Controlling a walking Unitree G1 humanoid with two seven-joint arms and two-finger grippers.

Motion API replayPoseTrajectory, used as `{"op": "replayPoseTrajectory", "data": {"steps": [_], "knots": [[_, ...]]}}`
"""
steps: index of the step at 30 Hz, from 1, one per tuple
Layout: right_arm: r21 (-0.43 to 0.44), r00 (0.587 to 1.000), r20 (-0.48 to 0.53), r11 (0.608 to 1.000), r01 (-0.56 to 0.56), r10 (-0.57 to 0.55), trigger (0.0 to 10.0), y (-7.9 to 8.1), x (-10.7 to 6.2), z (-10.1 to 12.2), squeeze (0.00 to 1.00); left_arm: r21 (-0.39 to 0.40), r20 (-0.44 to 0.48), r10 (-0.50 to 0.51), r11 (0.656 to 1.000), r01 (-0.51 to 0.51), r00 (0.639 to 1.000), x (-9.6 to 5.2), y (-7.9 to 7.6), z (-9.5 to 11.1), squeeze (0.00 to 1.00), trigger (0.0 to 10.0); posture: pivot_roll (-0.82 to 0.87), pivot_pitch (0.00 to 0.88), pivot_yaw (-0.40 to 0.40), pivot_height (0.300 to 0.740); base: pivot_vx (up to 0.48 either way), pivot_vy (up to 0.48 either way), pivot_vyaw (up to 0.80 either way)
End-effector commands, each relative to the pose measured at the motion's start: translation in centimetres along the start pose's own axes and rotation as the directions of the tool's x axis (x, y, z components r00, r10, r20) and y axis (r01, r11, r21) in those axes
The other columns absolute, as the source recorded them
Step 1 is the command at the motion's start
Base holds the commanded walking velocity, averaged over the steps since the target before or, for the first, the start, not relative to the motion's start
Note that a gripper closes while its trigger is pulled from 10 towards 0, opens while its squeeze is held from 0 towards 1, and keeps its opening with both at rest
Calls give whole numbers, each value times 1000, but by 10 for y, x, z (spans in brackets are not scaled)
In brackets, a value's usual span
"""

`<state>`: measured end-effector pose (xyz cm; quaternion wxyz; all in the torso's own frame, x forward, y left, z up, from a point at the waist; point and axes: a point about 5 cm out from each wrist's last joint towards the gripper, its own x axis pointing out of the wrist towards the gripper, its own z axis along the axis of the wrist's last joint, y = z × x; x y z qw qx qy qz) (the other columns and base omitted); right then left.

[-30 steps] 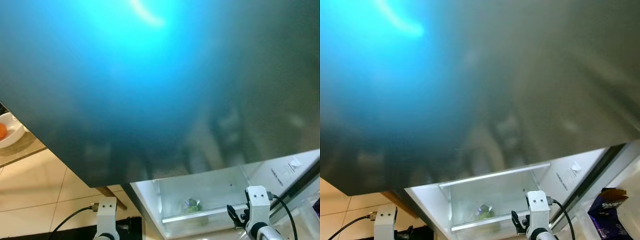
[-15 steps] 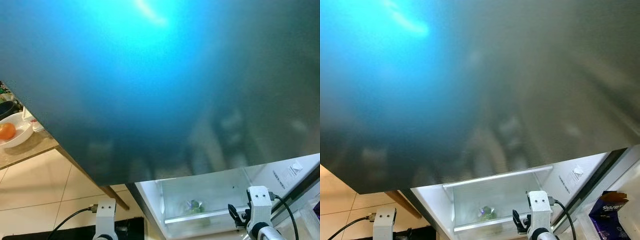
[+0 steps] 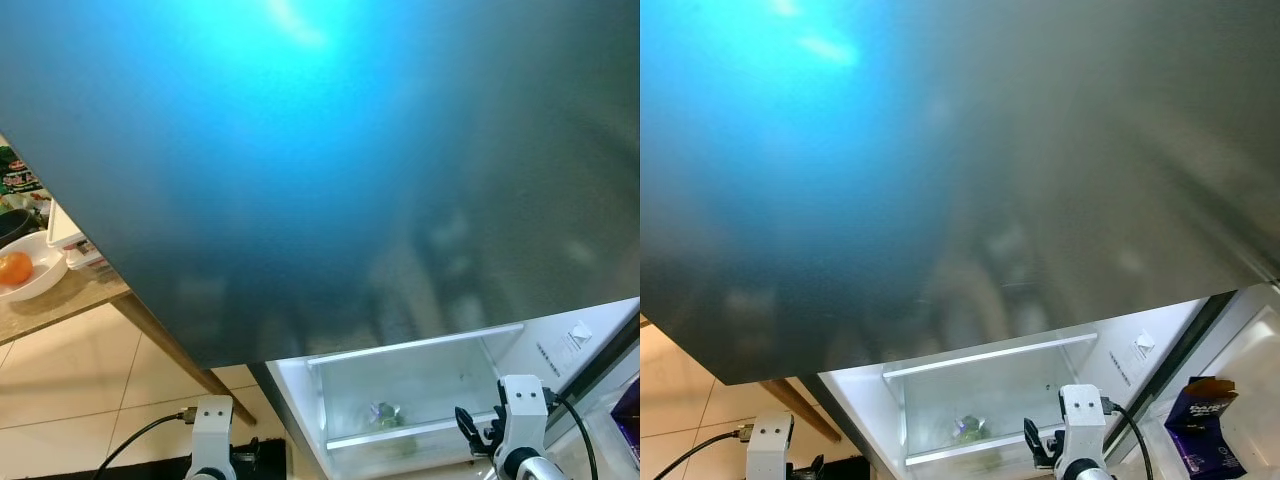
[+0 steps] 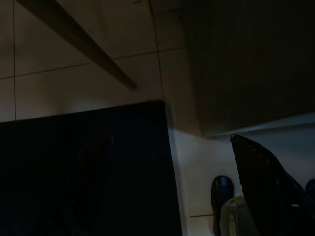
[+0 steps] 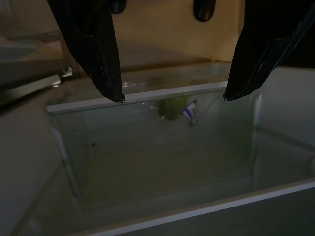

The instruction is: Restocking fridge

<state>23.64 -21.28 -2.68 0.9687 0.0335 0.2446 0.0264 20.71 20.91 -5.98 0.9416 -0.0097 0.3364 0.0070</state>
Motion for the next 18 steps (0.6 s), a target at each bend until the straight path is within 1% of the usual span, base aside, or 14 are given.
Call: {"op": "replayPoseTrajectory", "data": {"steps": [1,5,6,10,17,18], "knots": [[-8,1000,-30,1000,-3,3,10000,2,-2,-7,0,18,-22,13,1000,-13,1000,-3,7,-5,0,10000,-68,97,104,740,0,0,0],[-4,1000,-16,1000,-7,7,10000,2,-3,-7,0,19,-21,10,1000,-10,1000,-3,6,-5,0,10000,-69,98,104,740,0,0,0],[-11,1000,-26,1000,11,-11,10000,1,-2,-7,0,19,-19,9,1000,-9,1000,-3,6,-5,0,10000,-70,98,103,740,0,0,0],[9,1000,-22,1000,5,-5,10000,1,-2,-7,0,18,-15,6,1000,-6,1000,-3,5,-5,0,10000,-70,99,103,740,0,0,0],[-18,1000,-30,1000,-3,2,10000,2,-2,-7,0,14,-13,-3,1000,3,1000,-2,1,-5,0,10000,-71,103,98,740,0,0,0],[15,1000,-9,1000,-6,6,10000,2,-2,-6,0,14,-14,-4,1000,4,1000,-2,1,-5,0,10000,-71,103,98,740,0,0,0]]}}
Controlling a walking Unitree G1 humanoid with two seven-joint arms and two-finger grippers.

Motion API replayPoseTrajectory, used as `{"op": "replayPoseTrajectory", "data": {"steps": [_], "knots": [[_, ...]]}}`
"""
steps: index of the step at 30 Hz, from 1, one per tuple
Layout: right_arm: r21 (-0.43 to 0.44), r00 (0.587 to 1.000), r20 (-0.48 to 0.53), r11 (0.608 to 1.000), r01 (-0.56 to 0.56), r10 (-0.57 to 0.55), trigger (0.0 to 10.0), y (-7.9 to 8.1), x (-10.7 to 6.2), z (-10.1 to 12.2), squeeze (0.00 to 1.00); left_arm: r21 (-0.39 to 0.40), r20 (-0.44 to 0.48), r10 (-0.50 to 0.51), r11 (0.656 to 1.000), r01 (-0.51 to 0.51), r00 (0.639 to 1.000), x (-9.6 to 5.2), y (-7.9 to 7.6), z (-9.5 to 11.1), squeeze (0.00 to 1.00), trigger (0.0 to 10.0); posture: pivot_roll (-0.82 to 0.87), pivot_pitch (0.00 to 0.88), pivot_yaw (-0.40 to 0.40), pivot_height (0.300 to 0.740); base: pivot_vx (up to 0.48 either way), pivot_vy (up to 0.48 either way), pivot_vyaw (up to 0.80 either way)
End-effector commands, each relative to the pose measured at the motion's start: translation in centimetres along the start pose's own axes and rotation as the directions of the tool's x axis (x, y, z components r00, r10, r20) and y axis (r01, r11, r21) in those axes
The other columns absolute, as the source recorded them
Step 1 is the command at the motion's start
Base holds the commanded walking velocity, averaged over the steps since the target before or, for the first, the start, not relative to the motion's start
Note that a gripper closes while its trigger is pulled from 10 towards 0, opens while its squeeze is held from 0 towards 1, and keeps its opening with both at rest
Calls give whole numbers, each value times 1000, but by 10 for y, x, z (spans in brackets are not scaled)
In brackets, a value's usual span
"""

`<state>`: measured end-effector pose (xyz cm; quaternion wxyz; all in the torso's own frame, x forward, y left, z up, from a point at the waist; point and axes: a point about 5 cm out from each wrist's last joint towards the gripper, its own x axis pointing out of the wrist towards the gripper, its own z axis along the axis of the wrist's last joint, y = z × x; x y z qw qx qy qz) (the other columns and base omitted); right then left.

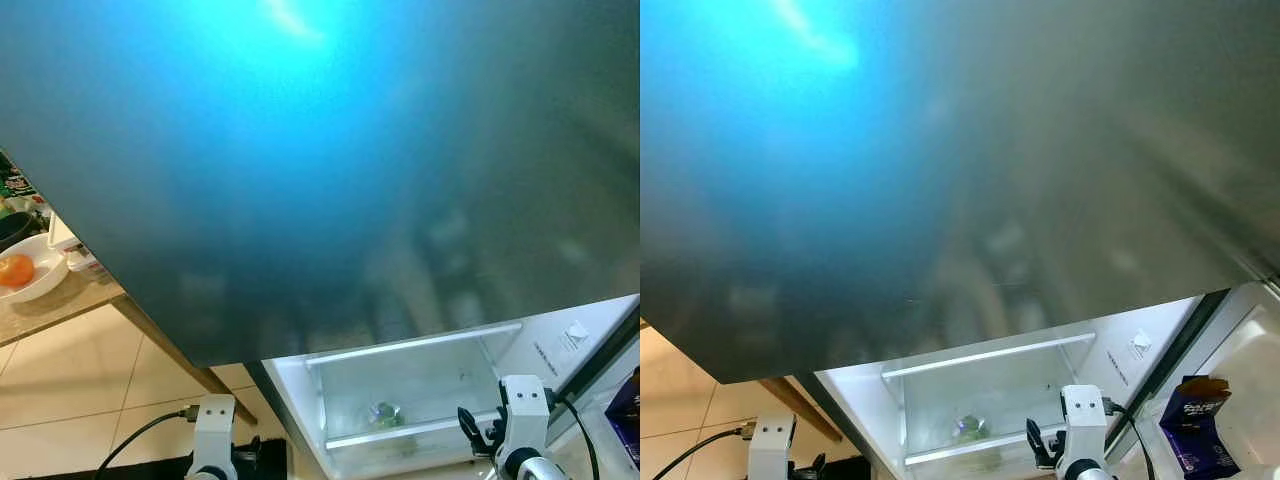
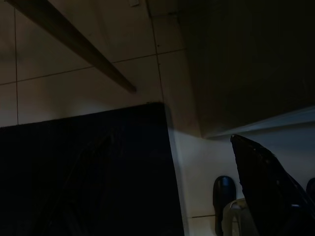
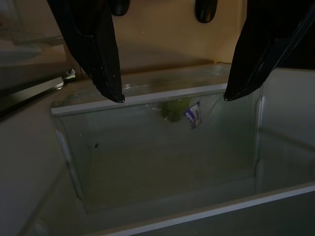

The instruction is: Restocking fridge

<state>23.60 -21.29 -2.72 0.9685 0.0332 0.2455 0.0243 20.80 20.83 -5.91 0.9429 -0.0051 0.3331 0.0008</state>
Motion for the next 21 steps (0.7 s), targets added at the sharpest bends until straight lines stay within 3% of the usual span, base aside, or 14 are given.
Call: {"op": "replayPoseTrajectory", "data": {"steps": [1,8,21], "knots": [[40,1000,8,999,-12,12,10000,2,-3,-4,0,1,-21,4,1000,-4,1000,-2,2,-7,0,10000,-71,103,98,740,0,0,0],[-23,998,-61,1000,12,-13,10000,1,-1,-9,0,0,-25,5,1000,-5,1000,-3,0,-8,0,10000,-71,99,97,740,0,0,0],[-70,998,-28,996,51,-53,10000,-6,-2,-5,0,19,-24,-33,999,34,999,0,-7,-5,0,10000,-73,83,101,740,0,0,0]]}}
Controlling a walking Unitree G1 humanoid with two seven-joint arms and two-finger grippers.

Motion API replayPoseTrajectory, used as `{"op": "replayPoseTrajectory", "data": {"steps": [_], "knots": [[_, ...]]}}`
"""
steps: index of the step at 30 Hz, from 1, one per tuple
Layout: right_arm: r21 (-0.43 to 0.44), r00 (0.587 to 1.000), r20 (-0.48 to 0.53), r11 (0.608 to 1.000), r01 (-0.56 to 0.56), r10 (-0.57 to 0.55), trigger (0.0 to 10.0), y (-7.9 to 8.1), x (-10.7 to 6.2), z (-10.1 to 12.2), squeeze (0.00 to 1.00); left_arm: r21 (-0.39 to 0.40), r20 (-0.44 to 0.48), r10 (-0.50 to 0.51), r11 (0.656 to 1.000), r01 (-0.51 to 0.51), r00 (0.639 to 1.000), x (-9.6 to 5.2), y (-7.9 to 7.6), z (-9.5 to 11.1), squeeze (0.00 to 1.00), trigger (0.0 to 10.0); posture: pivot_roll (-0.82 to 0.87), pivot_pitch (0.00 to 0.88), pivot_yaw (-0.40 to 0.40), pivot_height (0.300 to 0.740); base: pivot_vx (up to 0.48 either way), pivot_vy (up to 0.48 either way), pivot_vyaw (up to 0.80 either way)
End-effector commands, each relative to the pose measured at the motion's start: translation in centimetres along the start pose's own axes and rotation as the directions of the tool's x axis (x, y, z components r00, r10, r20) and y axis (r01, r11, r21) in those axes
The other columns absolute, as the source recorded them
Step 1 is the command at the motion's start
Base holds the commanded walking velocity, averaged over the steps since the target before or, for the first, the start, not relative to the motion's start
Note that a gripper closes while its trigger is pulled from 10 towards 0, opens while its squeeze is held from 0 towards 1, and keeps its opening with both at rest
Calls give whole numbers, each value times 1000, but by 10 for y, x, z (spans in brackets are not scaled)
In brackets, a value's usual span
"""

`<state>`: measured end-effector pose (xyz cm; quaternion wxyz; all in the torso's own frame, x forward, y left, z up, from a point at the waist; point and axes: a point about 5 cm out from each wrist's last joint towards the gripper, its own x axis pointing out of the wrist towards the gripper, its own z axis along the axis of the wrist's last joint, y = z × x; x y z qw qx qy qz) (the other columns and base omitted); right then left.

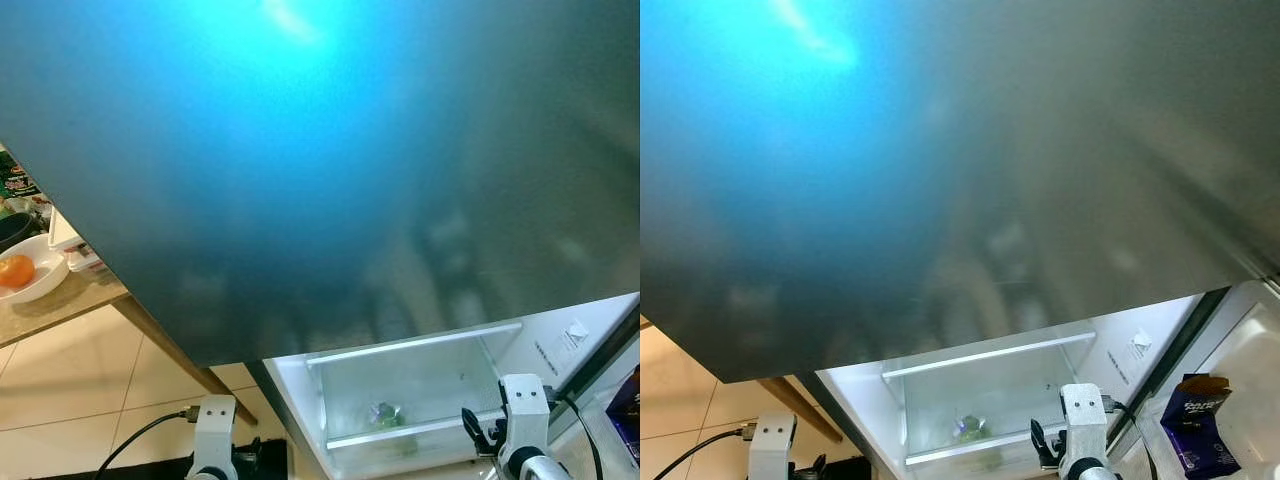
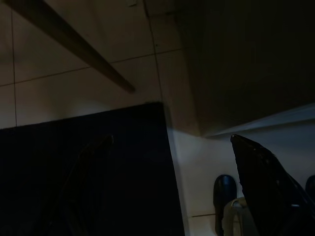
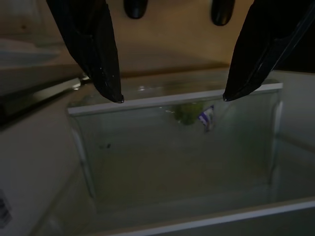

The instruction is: Restocking fridge

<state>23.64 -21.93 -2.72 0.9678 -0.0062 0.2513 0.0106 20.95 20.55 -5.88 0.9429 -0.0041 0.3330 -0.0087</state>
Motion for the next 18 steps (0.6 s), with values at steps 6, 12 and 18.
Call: {"op": "replayPoseTrajectory", "data": {"steps": [6,12,18], "knots": [[18,1000,5,1000,14,-14,10000,-1,-3,-5,0,37,0,-42,998,42,999,2,-10,1,0,10000,-74,69,92,740,0,0,0],[6,1000,-2,1000,19,-19,10000,-2,-1,-3,0,26,55,-45,999,44,997,5,-14,13,0,10000,-76,67,90,740,0,0,0],[10,1000,-22,1000,15,-15,10000,-1,-1,-6,0,8,103,-56,998,56,993,7,-17,24,0,10000,-80,65,90,740,0,0,0]]}}
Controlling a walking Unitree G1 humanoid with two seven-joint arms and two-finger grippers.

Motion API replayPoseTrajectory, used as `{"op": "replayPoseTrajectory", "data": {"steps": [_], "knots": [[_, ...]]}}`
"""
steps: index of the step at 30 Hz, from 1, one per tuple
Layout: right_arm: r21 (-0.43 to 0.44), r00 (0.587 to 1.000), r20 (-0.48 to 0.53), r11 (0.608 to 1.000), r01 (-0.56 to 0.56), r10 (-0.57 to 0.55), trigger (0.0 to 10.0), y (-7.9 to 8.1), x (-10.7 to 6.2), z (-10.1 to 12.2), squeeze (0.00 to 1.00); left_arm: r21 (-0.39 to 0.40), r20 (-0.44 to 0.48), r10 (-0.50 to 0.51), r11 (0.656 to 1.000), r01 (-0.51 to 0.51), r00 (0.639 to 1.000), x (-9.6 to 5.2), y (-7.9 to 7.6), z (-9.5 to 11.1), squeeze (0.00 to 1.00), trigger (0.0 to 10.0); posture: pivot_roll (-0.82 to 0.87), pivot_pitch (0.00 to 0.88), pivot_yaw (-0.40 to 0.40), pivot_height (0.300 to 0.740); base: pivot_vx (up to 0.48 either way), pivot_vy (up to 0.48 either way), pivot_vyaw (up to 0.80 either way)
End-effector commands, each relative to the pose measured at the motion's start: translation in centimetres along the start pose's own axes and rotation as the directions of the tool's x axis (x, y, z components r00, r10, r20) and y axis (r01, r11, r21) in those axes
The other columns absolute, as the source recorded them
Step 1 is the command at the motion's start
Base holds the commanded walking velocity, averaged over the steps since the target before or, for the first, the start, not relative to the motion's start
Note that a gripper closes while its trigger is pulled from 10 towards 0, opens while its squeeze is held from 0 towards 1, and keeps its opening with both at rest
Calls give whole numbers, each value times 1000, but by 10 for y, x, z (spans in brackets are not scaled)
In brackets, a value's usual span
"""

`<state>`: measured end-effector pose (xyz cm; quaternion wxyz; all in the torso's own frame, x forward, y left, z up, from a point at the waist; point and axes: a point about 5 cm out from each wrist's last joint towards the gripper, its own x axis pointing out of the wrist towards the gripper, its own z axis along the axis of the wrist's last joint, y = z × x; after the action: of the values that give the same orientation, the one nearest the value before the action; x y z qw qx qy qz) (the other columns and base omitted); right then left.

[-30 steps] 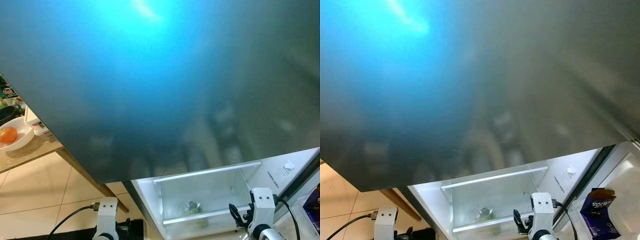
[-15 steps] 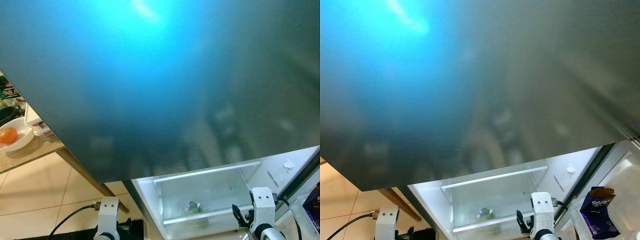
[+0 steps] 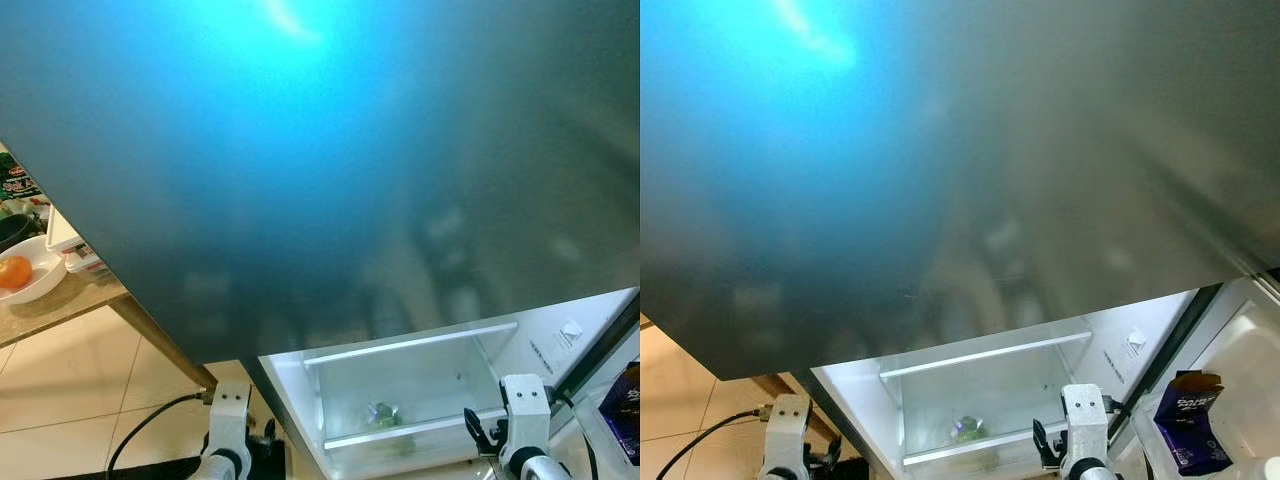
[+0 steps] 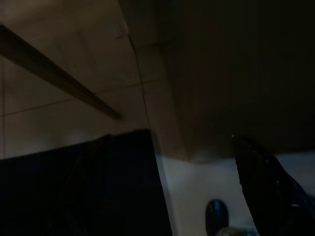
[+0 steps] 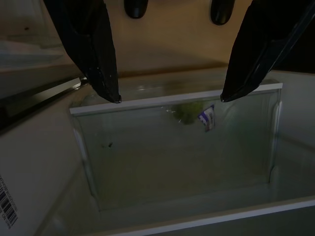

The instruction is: Restocking fridge

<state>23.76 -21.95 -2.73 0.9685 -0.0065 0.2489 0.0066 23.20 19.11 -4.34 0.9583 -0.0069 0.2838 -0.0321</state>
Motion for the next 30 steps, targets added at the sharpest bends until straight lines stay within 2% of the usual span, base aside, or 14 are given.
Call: {"op": "replayPoseTrajectory", "data": {"steps": [1,6,30], "knots": [[9,1000,-26,1000,7,-7,10000,-1,-2,-7,0,-7,5,-11,1000,11,1000,-1,-3,-1,0,10000,-80,65,90,740,0,0,0],[10,1000,-26,1000,10,-9,10000,-2,-3,-8,0,-10,25,-16,1000,16,1000,-1,-3,3,0,10000,-84,67,94,740,0,0,0],[-8,1000,-27,1000,-6,6,10000,0,-3,-7,0,-21,13,-14,1000,14,1000,-5,-2,-2,0,10000,-82,74,88,740,-264,0,0]]}}
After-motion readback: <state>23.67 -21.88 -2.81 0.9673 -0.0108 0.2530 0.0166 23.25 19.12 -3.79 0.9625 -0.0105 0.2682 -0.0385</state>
